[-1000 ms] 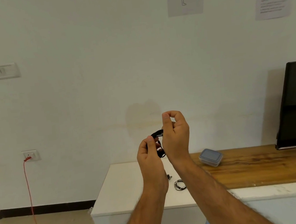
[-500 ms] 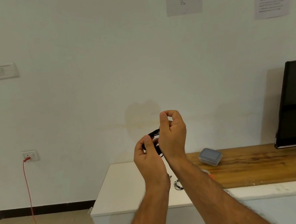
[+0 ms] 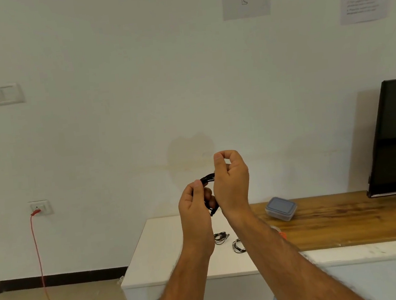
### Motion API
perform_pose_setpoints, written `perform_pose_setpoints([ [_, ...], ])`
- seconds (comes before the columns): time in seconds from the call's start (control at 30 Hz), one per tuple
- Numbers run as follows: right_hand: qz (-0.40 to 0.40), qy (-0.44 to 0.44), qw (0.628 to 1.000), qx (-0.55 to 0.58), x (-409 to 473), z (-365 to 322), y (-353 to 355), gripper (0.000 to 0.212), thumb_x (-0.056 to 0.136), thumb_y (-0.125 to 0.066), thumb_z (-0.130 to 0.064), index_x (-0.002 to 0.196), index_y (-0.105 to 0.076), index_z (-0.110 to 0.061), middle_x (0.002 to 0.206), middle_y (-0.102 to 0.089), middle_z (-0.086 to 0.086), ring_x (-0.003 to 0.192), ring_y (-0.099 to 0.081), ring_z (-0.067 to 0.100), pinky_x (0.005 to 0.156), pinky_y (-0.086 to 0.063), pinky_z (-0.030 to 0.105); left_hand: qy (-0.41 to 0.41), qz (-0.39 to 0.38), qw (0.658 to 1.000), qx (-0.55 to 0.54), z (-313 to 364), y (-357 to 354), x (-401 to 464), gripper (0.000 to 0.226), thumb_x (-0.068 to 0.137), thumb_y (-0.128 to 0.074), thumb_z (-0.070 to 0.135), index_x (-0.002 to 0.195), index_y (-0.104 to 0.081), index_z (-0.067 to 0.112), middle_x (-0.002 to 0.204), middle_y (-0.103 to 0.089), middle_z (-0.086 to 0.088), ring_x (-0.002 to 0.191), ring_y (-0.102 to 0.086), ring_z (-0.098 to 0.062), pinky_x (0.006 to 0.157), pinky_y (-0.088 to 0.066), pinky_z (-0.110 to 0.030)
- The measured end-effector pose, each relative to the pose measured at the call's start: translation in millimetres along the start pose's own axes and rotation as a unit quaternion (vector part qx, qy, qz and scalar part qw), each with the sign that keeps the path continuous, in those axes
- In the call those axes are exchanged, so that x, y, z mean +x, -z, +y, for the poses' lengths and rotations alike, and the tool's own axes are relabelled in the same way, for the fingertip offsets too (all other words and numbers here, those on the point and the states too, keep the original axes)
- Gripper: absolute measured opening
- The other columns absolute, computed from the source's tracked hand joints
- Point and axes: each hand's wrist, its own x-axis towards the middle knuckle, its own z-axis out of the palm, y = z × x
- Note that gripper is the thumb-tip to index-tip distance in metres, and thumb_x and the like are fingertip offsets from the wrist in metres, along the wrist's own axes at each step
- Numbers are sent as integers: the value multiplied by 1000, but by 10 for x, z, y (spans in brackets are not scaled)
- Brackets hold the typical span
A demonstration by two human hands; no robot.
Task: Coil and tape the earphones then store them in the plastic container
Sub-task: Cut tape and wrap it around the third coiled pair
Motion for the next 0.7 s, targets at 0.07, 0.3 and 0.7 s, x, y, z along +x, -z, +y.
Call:
perform_pose_setpoints([
  [0.07,3,1,1000,6,16,-16,17,12,102,-49,-22,93,-56,-17,64,-52,-6,51,-48,4,52,-41,15,-16,-29,999,12,-6,43,15,31,104,-39,23,97,-69,22,59,-39,1,55,-42,-9,57,-42,-22],
  [0.3,-1,-29,999,23,51,-13,32,12,101,-50,-23,91,-56,-19,66,-54,-4,53,-48,8,53,-42,22,-6,-59,998,8,21,81,77,28,103,-41,21,98,-67,14,58,-41,0,56,-49,-11,64,-51,-22],
  [0.7,-20,-71,996,57,72,41,73,15,101,-49,-22,88,-56,-25,69,-57,6,56,-51,20,55,-45,32,-33,3,997,67,31,-15,208,27,101,-48,23,82,-62,10,58,-49,4,55,-48,-10,65,-52,-24],
])
